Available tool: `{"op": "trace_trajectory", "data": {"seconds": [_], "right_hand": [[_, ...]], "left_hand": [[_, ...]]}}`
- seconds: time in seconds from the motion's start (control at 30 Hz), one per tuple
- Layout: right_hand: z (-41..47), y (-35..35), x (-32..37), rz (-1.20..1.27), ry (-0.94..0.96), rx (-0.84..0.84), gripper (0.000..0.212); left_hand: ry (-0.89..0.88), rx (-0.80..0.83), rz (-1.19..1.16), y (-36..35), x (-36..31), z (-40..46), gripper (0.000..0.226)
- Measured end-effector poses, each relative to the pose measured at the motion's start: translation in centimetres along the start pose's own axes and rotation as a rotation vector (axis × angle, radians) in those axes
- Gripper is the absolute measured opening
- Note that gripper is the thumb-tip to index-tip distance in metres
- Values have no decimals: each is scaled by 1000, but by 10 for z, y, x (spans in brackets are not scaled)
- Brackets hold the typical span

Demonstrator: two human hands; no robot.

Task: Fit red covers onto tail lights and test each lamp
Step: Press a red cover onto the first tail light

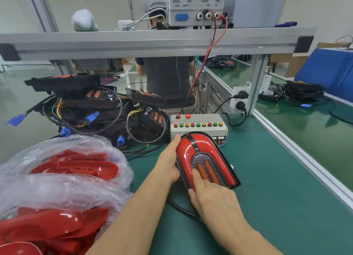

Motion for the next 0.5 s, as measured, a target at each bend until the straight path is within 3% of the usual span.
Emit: {"op": "trace_trajectory", "data": {"seconds": [0.07, 0.17, 0.27, 0.37, 0.43, 0.5], "right_hand": [[-3, -1, 0, -5, -7, -12, 60], [-6, -2, 1, 28, -53, -2, 63], [-10, -1, -5, 133, -119, 113, 69], [-35, -13, -33, 606, -417, 266, 41], [-55, -13, -52, 911, -650, 184, 18], [-75, -25, -64, 1121, -885, 197, 20]], "left_hand": [[-61, 47, 55, -3, -4, -1, 31], [-144, 65, 122, -6, -10, -4, 44], [-153, 51, 103, -4, -11, -5, 45], [-143, 3, 68, 5, -9, -3, 46], [-127, -21, 30, 9, -8, -2, 43], [-116, -30, 5, 11, -7, -3, 39]]}}
Point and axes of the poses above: each hand's wrist, its own z-axis towards the middle knuckle, its own y-axis out of the back of the hand, x = y × z, the point moved 9 cm from there along z, towards the middle knuckle
